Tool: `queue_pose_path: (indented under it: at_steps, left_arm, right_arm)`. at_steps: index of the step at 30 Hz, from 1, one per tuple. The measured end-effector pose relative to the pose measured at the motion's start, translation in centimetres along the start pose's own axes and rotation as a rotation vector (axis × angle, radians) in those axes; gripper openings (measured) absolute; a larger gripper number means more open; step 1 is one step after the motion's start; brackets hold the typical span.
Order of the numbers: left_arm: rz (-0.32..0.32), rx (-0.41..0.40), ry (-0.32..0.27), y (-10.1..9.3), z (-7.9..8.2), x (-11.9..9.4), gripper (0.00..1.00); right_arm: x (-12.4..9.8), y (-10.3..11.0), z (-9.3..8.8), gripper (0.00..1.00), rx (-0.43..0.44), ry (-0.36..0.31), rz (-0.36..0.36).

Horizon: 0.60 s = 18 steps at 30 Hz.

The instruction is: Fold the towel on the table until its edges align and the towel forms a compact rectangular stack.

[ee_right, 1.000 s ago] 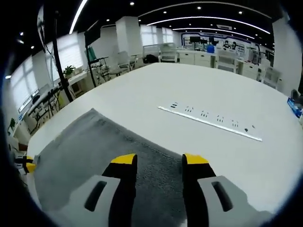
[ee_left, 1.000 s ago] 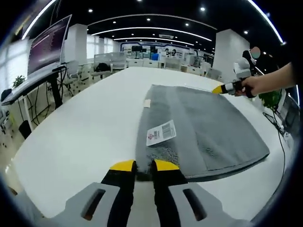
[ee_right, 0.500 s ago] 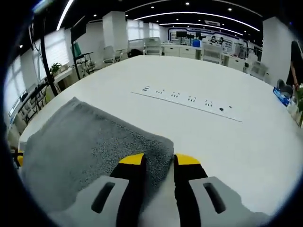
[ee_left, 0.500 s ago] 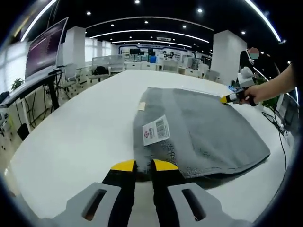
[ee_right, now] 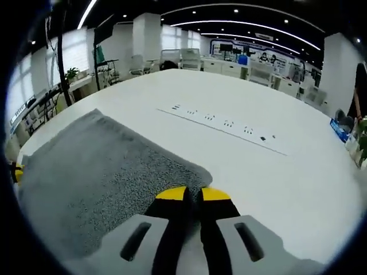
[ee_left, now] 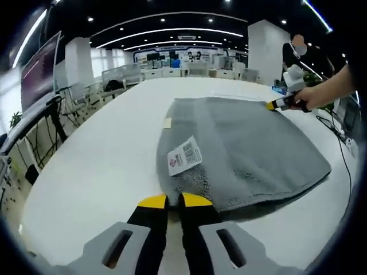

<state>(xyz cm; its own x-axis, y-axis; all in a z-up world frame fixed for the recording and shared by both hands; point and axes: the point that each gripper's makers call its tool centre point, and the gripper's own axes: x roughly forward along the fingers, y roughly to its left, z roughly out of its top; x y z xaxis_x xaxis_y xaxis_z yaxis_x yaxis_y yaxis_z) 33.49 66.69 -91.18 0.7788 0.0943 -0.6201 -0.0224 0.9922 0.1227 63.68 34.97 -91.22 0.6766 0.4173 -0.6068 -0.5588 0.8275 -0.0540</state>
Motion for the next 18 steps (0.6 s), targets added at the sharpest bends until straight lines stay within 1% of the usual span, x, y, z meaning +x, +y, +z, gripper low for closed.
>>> queue_pose_path:
  at_steps: [2,3,5,7,8,9,10,13,15,17,18]
  left_arm:
    - [-0.007,0.048,0.019,-0.6,0.2,-0.1,0.07]
    - [-0.009,0.059,0.023,-0.8,0.2,-0.1,0.07]
    - [-0.019,0.065,0.024,-1.5,0.4,-0.3,0.07]
    - [-0.04,0.053,0.019,-2.1,0.4,-0.4,0.07]
    - [-0.053,0.046,0.021,-2.6,0.4,-0.4,0.07]
    - [-0.06,0.052,0.025,-3.1,0.5,-0.6,0.07]
    - [-0.066,0.057,0.029,-3.4,0.5,-0.6,0.07]
    - [-0.092,0.088,0.043,-5.0,0.5,-0.7,0.07]
    - [-0.11,0.102,0.049,-6.0,0.4,-0.8,0.07]
    - [-0.121,0.108,0.052,-6.7,0.4,-1.0,0.07]
    - [-0.137,0.113,0.056,-7.5,0.4,-1.1,0.07]
  right_arm:
    - [0.2,-0.8,-0.2,0.06,0.017,-0.003,0.005]
    - [-0.3,-1.3,-0.5,0.06,0.019,-0.001,0.005]
    - [-0.6,-1.9,-0.8,0.06,0.018,0.006,-0.002]
    - [-1.1,-2.7,-1.3,0.06,0.013,0.01,-0.023]
    - [-1.3,-3.3,-1.6,0.06,0.031,0.004,-0.034]
    - [-1.4,-4.0,-1.9,0.06,0.063,-0.009,-0.038]
    - [-1.6,-4.3,-2.2,0.06,0.074,-0.014,-0.039]
    - [-2.6,-5.4,-3.0,0.06,0.074,-0.016,-0.048]
    - [-3.1,-6.4,-3.5,0.06,0.08,-0.014,-0.051]
    - [-3.8,-7.0,-4.0,0.06,0.09,-0.016,-0.056]
    - [-4.3,-7.4,-4.3,0.06,0.098,-0.016,-0.061]
